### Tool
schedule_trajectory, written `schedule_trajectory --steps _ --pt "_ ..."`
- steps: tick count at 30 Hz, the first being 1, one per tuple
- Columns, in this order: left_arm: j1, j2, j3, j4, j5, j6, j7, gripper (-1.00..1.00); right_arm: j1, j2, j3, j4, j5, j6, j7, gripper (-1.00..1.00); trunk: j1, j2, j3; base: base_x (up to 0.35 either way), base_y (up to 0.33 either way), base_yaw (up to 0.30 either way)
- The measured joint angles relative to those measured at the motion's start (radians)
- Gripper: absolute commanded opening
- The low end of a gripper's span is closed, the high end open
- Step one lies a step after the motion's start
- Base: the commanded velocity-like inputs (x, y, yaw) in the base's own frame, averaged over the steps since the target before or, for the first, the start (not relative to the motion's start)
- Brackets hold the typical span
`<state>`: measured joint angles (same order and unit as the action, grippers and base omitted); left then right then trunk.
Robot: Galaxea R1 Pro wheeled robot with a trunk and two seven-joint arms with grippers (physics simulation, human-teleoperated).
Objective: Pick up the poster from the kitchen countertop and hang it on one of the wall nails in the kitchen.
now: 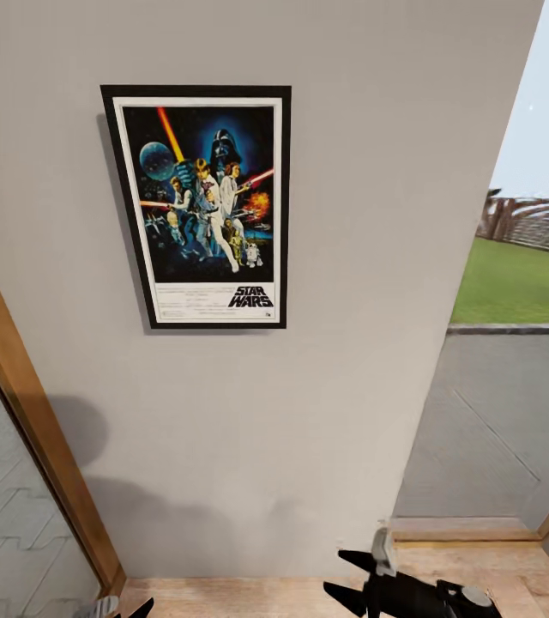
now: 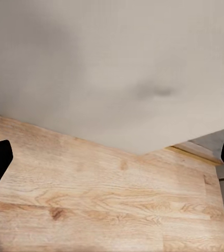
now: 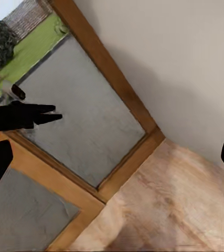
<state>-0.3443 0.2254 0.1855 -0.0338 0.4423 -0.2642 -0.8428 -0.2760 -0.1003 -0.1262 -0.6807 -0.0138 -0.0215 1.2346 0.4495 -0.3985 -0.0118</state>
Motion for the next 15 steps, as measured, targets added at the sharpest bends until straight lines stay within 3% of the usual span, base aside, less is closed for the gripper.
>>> schedule_trajectory --steps 1,5,7,12,13,15 --pt "0.0 0.0 0.0 0.0 0.0 0.0 0.0 1.0 0.002 -0.008 -0.01 0.078 -0.001 -0.034 -0.004 1.0 0.0 0.0 0.0 0.0 0.0 0.0" --pt "0.0 0.0 0.0 0.0 0.0 0.0 0.0 1.0 0.004 -0.034 -0.022 0.232 -0.001 -0.082 -0.055 1.0 0.0 0.0 0.0 0.0 0.0 0.0" --pt "0.0 0.0 0.0 0.0 0.0 0.0 0.0 1.0 0.005 -0.054 -0.024 0.334 0.0 -0.1 -0.142 1.0 0.0 0.0 0.0 0.0 0.0 0.0" --pt "0.0 0.0 0.0 0.001 0.0 0.0 0.0 1.0 0.005 -0.065 -0.027 0.401 0.002 -0.107 -0.235 1.0 0.0 0.0 0.0 0.0 0.0 0.0" --pt "0.0 -0.002 0.0 0.001 0.0 0.0 0.0 1.0 0.005 -0.067 -0.026 0.445 0.003 -0.109 -0.308 1.0 0.0 0.0 0.0 0.0 0.0 0.0" --pt "0.0 -0.002 0.0 0.0 0.0 0.0 0.0 1.0 0.005 -0.066 -0.025 0.463 0.002 -0.111 -0.378 1.0 0.0 0.0 0.0 0.0 0.0 0.0"
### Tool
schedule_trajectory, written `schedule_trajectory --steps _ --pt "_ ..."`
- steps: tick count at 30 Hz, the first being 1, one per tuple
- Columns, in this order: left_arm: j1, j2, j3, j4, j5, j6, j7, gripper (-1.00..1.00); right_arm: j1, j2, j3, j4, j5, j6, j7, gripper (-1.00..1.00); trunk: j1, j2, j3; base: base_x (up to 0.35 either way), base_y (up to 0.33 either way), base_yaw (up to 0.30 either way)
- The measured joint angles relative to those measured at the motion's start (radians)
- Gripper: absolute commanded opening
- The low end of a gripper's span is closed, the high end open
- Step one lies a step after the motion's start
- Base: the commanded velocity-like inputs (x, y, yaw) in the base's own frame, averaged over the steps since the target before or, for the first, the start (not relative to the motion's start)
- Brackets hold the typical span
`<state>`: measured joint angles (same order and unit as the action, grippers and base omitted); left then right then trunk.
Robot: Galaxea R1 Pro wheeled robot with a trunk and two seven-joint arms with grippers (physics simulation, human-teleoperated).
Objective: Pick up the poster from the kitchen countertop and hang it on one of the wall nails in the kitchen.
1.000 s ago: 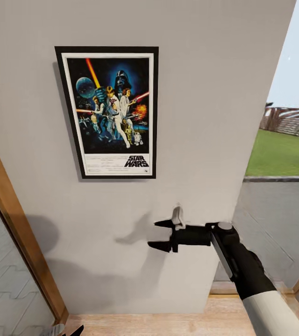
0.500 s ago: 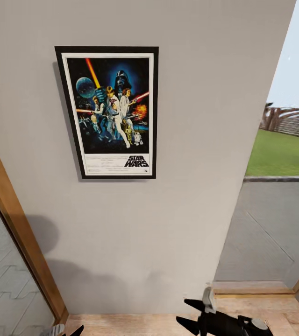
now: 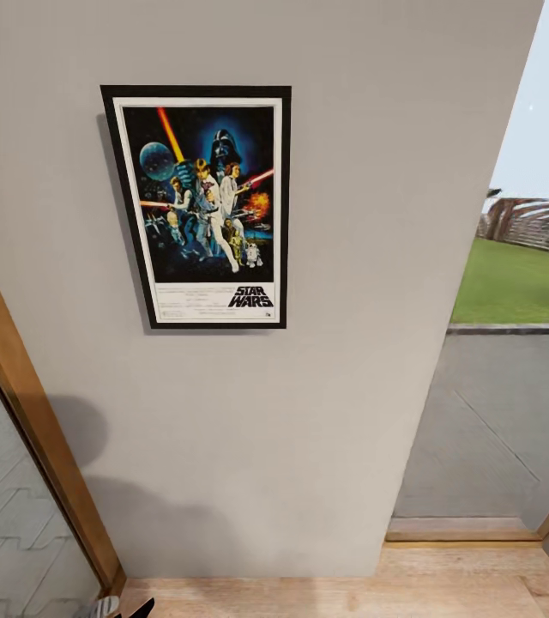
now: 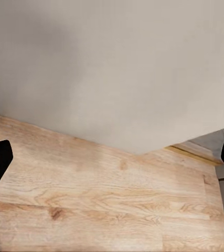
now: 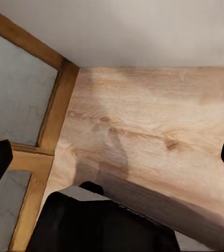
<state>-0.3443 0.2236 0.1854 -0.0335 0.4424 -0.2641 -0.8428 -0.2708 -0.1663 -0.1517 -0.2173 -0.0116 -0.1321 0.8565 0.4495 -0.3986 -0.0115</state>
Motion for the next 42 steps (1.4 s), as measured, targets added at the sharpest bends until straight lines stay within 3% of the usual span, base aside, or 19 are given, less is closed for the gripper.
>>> schedule_trajectory --steps 1,4,24,31,42 --pt "0.0 0.0 0.0 0.0 0.0 0.0 0.001 1.0 0.0 0.001 -0.001 0.011 -0.002 -0.001 -0.116 1.0 0.0 0.0 0.001 0.0 0.0 0.0" --pt "0.0 0.001 0.001 0.0 0.0 0.0 0.002 1.0 0.0 0.004 0.0 0.014 -0.004 -0.001 -0.177 1.0 0.0 -0.001 0.005 0.0 0.0 0.0" --pt "0.0 0.002 0.002 0.0 0.0 -0.001 0.012 1.0 0.0 0.007 0.0 0.015 -0.004 -0.001 -0.202 1.0 0.0 -0.001 0.038 0.0 0.0 0.0" --pt "0.0 0.002 0.002 0.0 0.0 -0.001 0.012 1.0 0.0 0.01 0.001 0.015 -0.004 -0.001 -0.276 1.0 0.0 -0.001 0.049 0.0 0.0 0.0" --pt "0.0 0.002 0.001 0.0 0.0 -0.001 0.012 1.0 0.0 0.011 0.002 0.049 0.0 -0.003 -0.295 1.0 0.0 -0.001 0.061 0.0 0.0 0.0"
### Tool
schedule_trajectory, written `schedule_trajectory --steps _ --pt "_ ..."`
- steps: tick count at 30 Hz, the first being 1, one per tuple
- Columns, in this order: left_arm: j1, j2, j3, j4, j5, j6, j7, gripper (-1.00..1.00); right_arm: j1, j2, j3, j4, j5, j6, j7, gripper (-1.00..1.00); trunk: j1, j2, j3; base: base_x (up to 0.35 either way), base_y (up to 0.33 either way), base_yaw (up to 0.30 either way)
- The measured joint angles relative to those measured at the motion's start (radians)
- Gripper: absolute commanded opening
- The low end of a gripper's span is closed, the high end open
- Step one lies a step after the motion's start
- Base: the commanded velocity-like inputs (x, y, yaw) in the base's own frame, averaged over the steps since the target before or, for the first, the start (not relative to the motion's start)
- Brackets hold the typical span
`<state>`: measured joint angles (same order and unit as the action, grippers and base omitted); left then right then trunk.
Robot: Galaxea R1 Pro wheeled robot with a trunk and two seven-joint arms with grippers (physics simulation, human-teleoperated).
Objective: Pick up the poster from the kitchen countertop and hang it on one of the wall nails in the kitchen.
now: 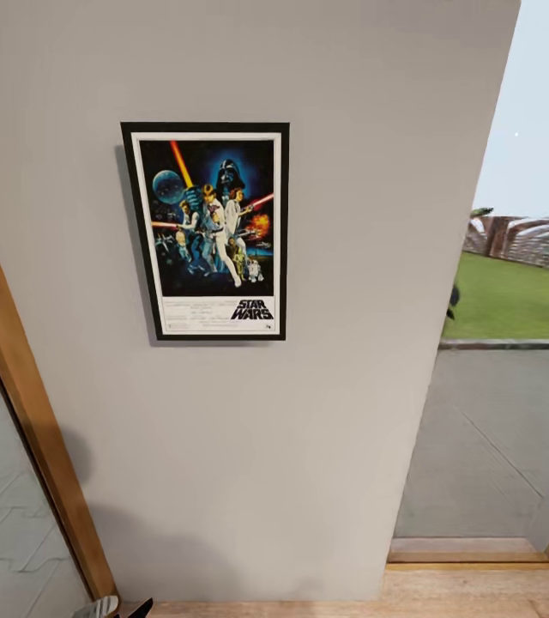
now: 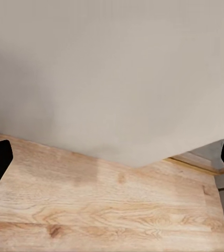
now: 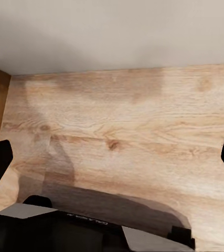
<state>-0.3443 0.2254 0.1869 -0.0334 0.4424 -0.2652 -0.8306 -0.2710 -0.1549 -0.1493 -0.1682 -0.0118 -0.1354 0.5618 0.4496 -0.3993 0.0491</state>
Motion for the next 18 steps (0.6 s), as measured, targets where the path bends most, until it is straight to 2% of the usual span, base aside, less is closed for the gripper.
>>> schedule_trajectory --steps 6,9,12,14,18 --pt "0.0 -0.001 0.0 0.0 0.0 0.0 0.0 1.0 0.0 0.0 0.001 0.07 0.001 0.0 -0.069 1.0 0.0 0.0 0.0 0.0 0.0 0.0" --pt "0.0 -0.001 0.0 0.0 0.0 0.0 0.0 1.0 0.0 0.0 0.003 0.156 0.001 0.001 -0.166 1.0 0.0 0.0 0.0 0.0 0.0 0.0" --pt "0.0 -0.001 0.0 0.0 0.0 0.0 0.0 1.0 0.0 0.0 0.002 0.187 0.001 0.003 -0.216 1.0 0.0 0.0 0.0 0.0 0.0 0.0" --pt "0.0 -0.001 0.0 0.0 0.0 0.0 0.0 1.0 0.001 0.0 0.003 0.21 0.0 0.006 -0.281 1.0 0.0 0.0 0.0 0.0 0.0 0.0" --pt "0.0 -0.002 0.0 0.001 0.0 0.0 0.0 1.0 0.001 0.001 0.003 0.215 0.0 0.007 -0.295 1.0 0.0 0.0 0.0 0.0 0.0 0.0"
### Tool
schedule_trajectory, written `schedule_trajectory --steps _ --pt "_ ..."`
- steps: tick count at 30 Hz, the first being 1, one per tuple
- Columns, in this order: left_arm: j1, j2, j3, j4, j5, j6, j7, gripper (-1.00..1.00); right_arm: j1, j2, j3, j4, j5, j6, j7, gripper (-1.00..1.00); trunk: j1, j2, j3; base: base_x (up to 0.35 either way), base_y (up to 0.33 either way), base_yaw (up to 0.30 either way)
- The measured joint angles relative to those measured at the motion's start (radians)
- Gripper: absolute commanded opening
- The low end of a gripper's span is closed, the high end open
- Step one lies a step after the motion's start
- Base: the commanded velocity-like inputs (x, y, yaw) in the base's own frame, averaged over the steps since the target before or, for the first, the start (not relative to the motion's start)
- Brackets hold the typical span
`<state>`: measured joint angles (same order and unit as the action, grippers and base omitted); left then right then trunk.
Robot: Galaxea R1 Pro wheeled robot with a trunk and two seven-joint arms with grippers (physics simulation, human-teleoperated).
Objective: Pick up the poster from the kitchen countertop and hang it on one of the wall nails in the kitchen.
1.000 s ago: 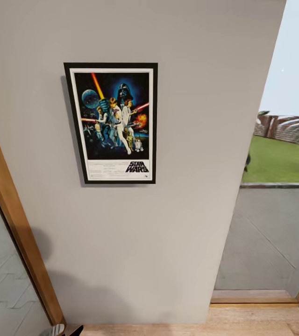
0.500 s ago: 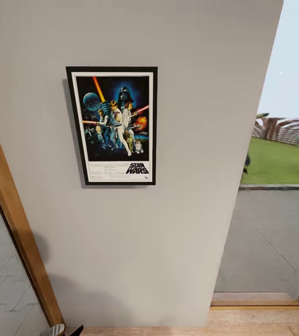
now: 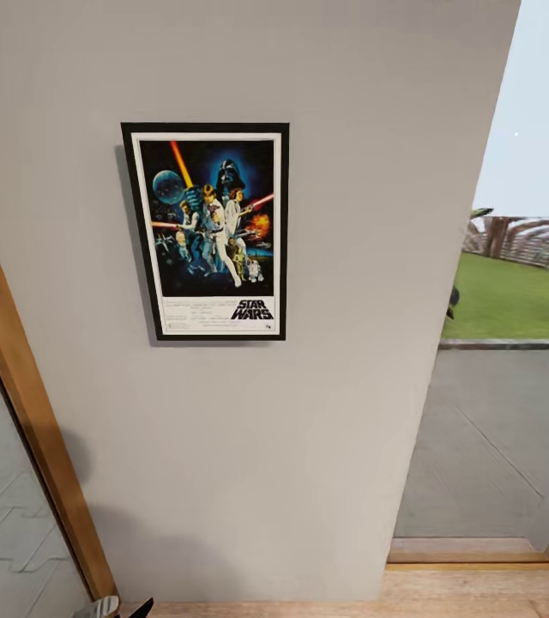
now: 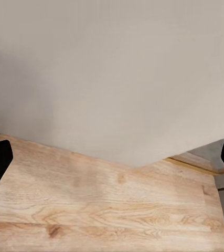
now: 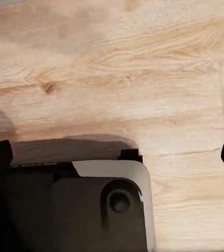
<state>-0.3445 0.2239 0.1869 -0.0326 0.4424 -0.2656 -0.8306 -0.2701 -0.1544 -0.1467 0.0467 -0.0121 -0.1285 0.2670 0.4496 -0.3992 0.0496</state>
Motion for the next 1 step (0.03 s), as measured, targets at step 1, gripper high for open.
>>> schedule_trajectory --steps 1 --pt "0.0 0.0 0.0 0.0 0.0 0.0 0.0 1.0 0.0 0.0 0.0 0.0 0.0 0.0 0.0 1.0 0.0 0.0 0.0 0.0 0.0 0.0"
